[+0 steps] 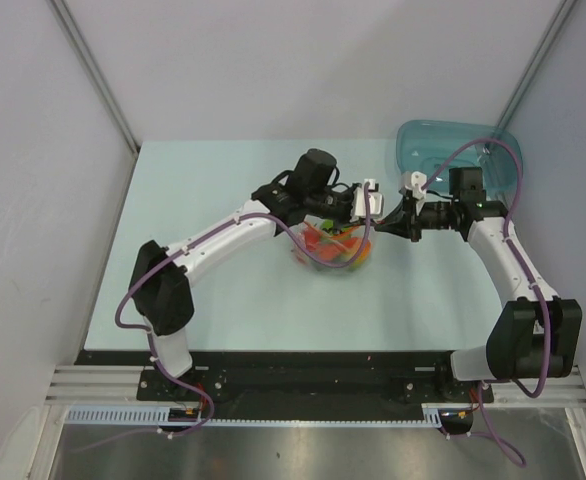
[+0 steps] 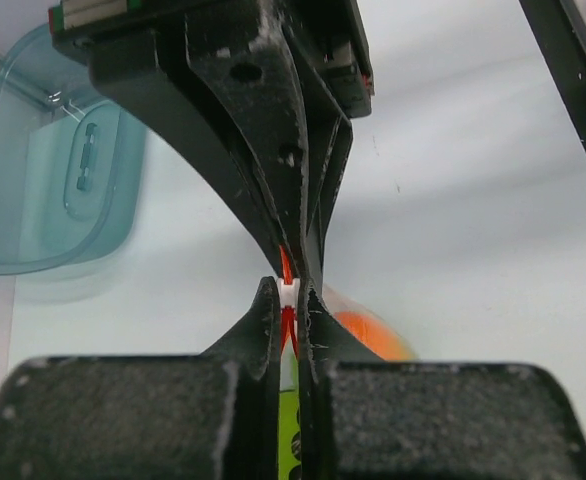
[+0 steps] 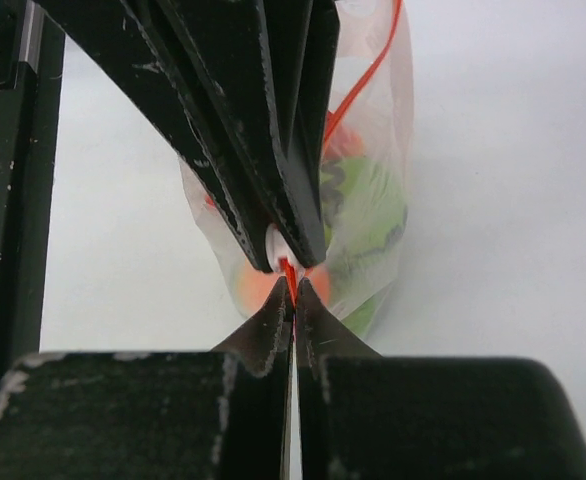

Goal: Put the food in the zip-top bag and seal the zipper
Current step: Zip the zipper food storage bag at the center of the board.

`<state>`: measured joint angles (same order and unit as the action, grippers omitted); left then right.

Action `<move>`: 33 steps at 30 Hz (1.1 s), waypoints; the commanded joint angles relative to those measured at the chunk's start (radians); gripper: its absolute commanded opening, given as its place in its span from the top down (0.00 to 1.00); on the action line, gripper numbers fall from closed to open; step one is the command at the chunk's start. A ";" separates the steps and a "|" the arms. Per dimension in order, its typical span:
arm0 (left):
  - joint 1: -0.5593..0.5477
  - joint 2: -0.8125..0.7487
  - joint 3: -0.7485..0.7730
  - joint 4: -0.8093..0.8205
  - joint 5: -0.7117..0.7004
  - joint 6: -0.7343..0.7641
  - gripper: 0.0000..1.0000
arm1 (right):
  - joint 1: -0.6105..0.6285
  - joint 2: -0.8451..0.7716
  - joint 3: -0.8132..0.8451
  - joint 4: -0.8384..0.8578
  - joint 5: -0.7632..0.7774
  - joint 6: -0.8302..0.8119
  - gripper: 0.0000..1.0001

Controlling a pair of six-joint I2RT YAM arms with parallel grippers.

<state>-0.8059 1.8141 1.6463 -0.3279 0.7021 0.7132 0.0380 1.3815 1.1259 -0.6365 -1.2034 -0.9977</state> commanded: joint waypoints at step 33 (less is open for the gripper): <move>0.353 -0.174 -0.028 -0.353 -0.122 0.227 0.99 | -0.250 -0.015 0.006 -0.029 -0.028 -0.094 1.00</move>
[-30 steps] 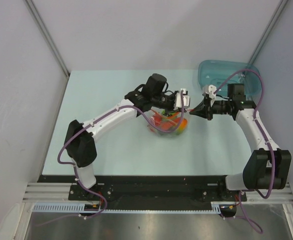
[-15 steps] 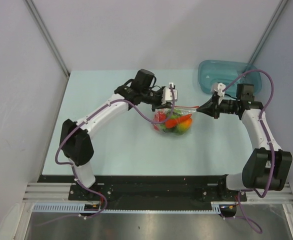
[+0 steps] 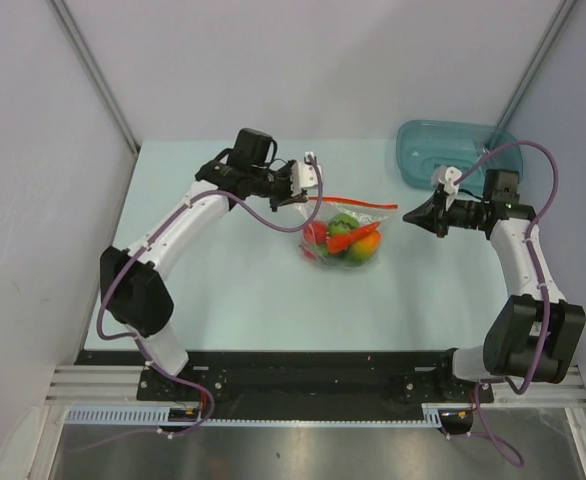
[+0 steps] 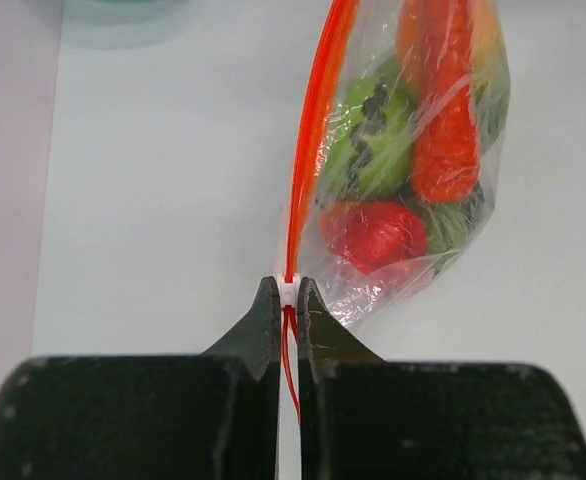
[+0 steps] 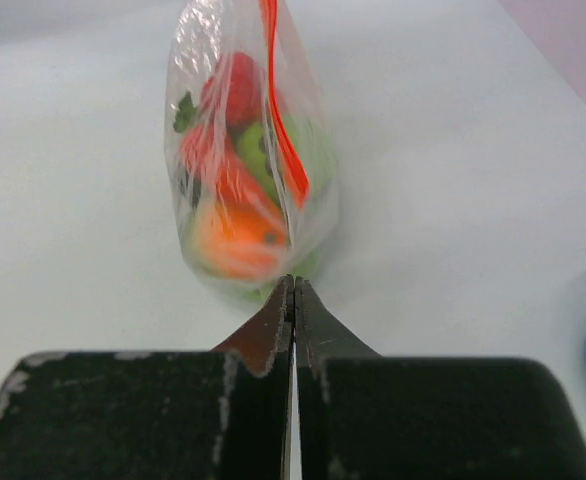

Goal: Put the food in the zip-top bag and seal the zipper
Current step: Zip the zipper food storage bag at the center of the board.

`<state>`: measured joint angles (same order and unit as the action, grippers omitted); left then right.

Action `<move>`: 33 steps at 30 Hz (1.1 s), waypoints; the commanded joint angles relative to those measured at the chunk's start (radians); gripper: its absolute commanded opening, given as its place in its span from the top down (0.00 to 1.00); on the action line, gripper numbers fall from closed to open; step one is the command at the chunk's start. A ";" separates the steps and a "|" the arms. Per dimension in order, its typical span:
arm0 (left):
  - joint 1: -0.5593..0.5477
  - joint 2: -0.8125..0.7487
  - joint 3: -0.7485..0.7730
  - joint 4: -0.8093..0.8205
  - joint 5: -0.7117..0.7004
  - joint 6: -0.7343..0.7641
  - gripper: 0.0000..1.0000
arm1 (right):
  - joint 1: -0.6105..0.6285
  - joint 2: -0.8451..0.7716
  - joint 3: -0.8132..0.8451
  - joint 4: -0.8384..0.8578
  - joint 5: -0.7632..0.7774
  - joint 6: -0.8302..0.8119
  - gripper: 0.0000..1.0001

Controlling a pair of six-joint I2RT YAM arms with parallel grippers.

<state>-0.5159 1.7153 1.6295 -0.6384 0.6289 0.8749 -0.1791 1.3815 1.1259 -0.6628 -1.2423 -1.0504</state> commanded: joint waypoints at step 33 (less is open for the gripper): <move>-0.030 -0.292 -0.206 0.062 -0.024 0.078 0.98 | 0.524 0.091 0.009 0.493 0.408 0.139 0.47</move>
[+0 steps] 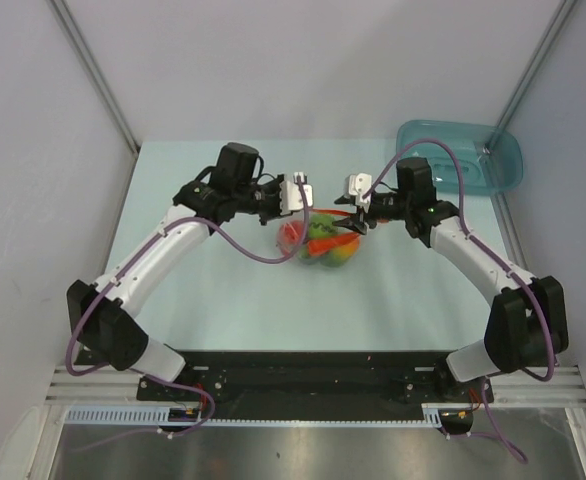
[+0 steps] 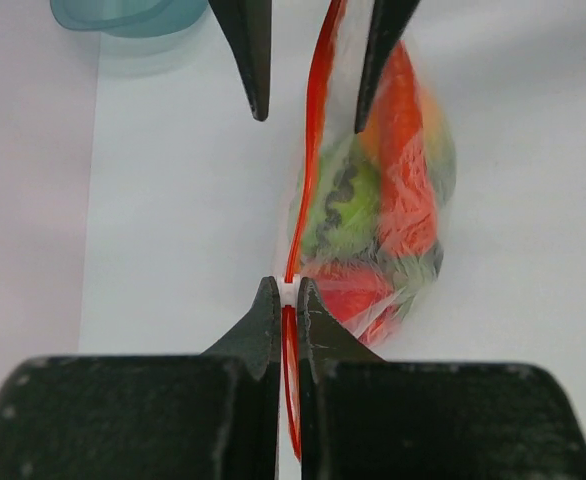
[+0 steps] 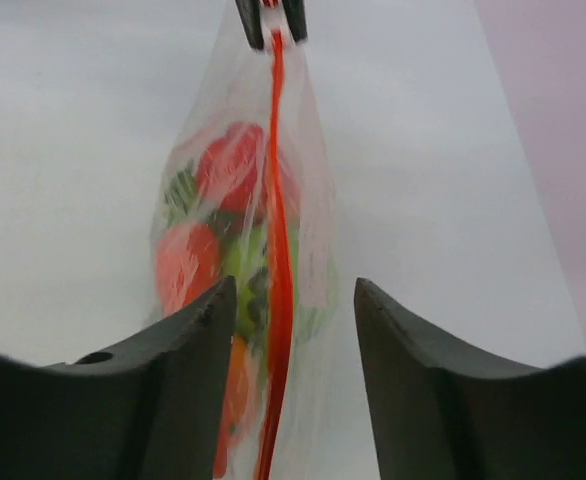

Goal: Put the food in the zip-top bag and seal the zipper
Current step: Zip the zipper food storage bag at the center of the board.

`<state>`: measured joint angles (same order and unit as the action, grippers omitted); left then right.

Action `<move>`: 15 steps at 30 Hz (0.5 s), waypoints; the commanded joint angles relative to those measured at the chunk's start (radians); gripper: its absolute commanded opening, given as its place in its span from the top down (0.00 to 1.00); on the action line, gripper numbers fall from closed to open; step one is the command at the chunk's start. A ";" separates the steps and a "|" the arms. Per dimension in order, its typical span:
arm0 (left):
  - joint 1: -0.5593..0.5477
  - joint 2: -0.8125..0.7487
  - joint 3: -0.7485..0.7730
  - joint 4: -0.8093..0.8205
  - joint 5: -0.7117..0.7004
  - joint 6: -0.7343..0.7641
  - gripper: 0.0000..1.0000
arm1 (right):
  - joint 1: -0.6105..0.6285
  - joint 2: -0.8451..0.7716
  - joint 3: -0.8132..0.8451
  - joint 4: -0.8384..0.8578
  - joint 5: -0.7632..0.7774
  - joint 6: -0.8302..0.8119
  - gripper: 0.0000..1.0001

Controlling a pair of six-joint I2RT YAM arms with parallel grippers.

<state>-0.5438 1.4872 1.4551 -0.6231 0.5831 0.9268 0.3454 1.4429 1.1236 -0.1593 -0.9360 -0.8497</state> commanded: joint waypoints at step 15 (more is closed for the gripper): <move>0.168 -0.119 -0.098 0.013 0.000 0.007 0.97 | -0.066 -0.045 0.010 -0.098 0.109 -0.071 1.00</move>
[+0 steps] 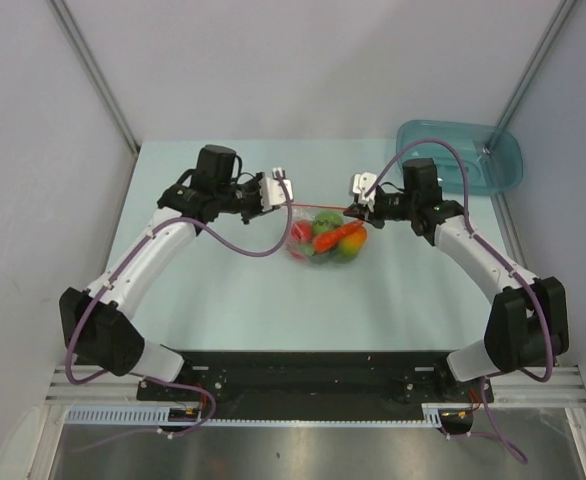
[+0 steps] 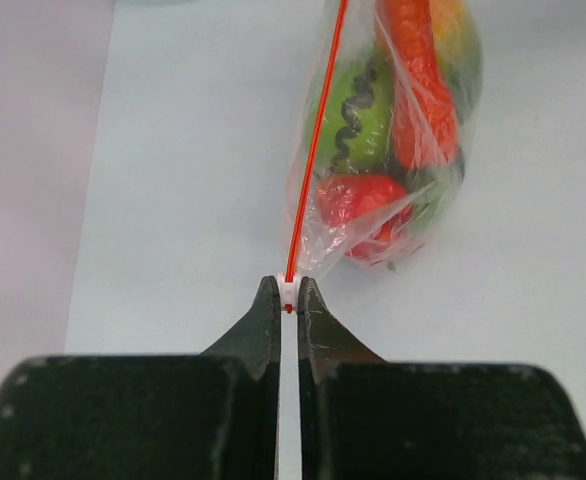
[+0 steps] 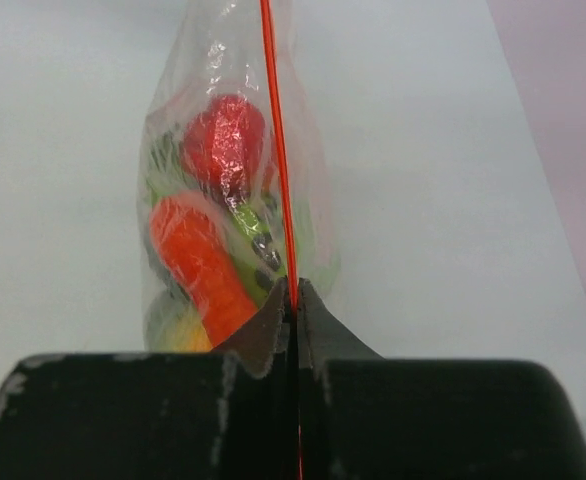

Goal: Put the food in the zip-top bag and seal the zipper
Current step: Zip the zipper food storage bag at the center of the board, then place the zipper food storage bag at the center of the board.

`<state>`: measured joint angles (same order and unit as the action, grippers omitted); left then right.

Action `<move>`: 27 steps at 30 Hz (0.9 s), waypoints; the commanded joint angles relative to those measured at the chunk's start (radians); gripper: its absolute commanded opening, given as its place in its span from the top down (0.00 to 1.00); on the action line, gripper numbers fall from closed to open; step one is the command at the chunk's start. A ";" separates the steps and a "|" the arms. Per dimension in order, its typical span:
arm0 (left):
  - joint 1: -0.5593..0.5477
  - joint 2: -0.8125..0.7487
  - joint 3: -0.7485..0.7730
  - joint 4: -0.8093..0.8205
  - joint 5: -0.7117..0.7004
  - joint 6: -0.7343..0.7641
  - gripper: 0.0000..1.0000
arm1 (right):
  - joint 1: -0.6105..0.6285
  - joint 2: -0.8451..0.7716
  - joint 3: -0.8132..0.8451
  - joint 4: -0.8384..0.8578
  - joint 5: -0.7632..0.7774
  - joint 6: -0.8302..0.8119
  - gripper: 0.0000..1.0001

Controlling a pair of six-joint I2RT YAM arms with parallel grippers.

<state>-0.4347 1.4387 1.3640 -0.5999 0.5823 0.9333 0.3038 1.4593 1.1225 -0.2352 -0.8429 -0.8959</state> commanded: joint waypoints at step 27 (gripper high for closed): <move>0.077 -0.354 -0.387 0.156 -0.131 -0.322 0.28 | 0.196 0.044 0.086 -0.182 0.087 0.122 1.00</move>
<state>-0.3862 0.9825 1.0309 -0.6388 0.5964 0.7525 0.5194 1.3785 1.1687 -0.4976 -0.8143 -0.8009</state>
